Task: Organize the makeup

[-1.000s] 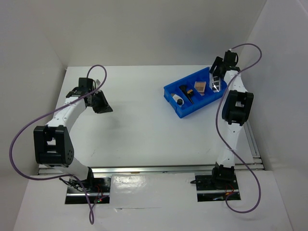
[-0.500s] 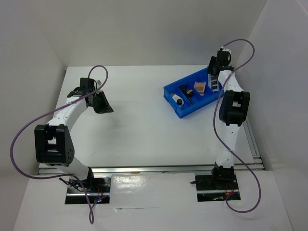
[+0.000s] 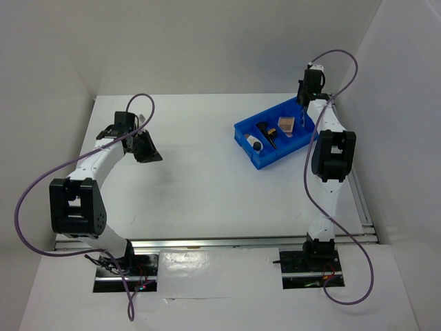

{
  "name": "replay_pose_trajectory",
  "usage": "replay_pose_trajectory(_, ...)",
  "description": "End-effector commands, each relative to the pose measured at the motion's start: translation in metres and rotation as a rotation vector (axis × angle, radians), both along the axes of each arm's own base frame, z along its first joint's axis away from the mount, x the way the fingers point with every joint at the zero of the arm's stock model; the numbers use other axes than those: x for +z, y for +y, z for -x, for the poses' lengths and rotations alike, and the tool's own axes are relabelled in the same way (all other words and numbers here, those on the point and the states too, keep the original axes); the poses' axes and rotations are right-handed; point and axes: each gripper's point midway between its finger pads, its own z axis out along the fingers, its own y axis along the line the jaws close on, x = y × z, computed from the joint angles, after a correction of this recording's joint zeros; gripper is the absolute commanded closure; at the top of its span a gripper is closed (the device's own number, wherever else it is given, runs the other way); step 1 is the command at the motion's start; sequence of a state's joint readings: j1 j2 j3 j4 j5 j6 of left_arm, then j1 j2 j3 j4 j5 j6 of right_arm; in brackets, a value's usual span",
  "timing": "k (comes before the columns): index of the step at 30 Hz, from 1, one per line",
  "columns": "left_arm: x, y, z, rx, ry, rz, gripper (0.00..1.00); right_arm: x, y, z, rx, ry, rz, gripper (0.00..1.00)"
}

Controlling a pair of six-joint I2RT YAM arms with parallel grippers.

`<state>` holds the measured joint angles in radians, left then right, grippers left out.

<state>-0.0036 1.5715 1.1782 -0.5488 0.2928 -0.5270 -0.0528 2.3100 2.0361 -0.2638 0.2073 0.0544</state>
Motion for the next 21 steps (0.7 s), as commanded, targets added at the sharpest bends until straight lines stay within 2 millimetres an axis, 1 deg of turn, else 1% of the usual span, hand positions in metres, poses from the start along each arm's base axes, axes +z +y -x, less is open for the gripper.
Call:
replay_pose_trajectory(1,0.001,-0.002,-0.004,-0.011,-0.016,-0.001,0.79,0.069,0.004,-0.004,0.037,-0.117,0.073,1.0)
replay_pose_trajectory(2,0.001,-0.002,-0.004,-0.011,-0.016,-0.001,0.79,0.075,0.002,-0.003,0.052,-0.109,0.102,1.0)
replay_pose_trajectory(3,0.001,-0.002,-0.004,-0.011,-0.016,-0.001,0.79,0.075,0.002,-0.003,0.057,-0.106,0.113,1.0)
replay_pose_trajectory(5,0.001,-0.002,-0.004,-0.011,-0.016,-0.001,0.79,0.076,0.008,-0.003,0.072,-0.091,0.169,1.0)
replay_pose_trajectory(6,0.001,-0.002,-0.004,-0.011,-0.016,-0.001,0.79,0.071,0.004,-0.002,0.061,-0.083,0.194,1.0)
replay_pose_trajectory(7,0.001,-0.002,-0.004,-0.011,-0.016,-0.001,0.79,0.075,0.005,0.0,0.047,-0.084,0.231,1.0)
replay_pose_trajectory(8,0.001,-0.002,-0.004,-0.011,-0.016,-0.001,0.79,0.074,0.005,0.001,0.04,-0.079,0.264,1.0)
replay_pose_trajectory(9,0.001,-0.002,-0.004,-0.011,-0.016,-0.001,0.79,0.075,0.009,0.001,0.051,-0.081,0.307,1.0)
replay_pose_trajectory(10,0.001,-0.002,-0.004,-0.011,-0.016,-0.001,0.79,0.074,0.004,0.003,0.032,-0.071,0.338,1.0)
replay_pose_trajectory(11,0.001,-0.002,-0.004,-0.011,-0.016,-0.001,0.79,0.072,0.009,0.003,0.039,-0.07,0.359,1.0)
replay_pose_trajectory(12,0.001,-0.002,-0.004,-0.011,-0.016,-0.001,0.79,0.07,0.007,0.004,0.037,-0.063,0.384,1.0)
replay_pose_trajectory(13,0.001,-0.002,-0.004,-0.011,-0.016,-0.001,0.79,0.067,0.012,0.004,0.038,-0.06,0.388,1.0)
replay_pose_trajectory(15,0.001,-0.002,-0.004,-0.011,-0.016,-0.001,0.79,0.067,0.011,0.004,0.048,-0.053,0.407,1.0)
replay_pose_trajectory(16,0.001,-0.002,-0.004,-0.011,-0.016,-0.001,0.79,0.061,0.012,0.006,0.037,-0.045,0.426,1.0)
replay_pose_trajectory(19,0.001,-0.002,-0.004,-0.011,-0.016,-0.001,0.79,0.054,0.008,0.009,0.028,-0.031,0.505,1.0)
replay_pose_trajectory(20,0.001,-0.002,-0.004,-0.011,-0.016,-0.001,0.79,0.056,0.006,0.009,0.016,-0.038,0.508,0.98)
replay_pose_trajectory(21,0.001,-0.002,-0.004,-0.011,-0.016,-0.001,0.79,0.05,0.004,0.011,0.008,-0.022,0.513,0.93)
